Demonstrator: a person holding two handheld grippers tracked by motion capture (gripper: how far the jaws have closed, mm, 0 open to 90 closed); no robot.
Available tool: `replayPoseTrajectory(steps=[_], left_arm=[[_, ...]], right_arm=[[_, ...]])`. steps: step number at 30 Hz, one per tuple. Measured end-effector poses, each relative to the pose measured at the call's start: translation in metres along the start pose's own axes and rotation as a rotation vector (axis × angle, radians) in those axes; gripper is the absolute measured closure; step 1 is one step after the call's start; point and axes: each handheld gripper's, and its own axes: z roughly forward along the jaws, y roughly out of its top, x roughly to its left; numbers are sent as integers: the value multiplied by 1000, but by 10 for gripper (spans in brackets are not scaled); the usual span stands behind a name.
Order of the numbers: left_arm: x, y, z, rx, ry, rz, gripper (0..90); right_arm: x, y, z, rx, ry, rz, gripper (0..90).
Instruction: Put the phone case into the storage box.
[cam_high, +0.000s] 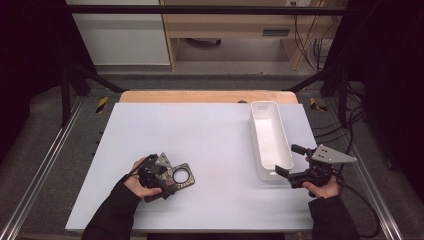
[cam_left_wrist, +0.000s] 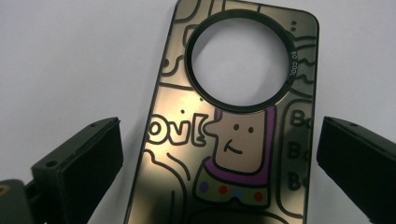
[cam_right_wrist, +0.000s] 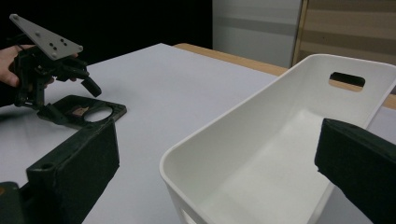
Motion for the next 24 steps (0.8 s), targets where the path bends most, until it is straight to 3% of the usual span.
replayPoseTrajectory(steps=[24], left_arm=[[1,1,4,38,-30,52,82]], right_arm=[[0,0,0,0,0,1,3]])
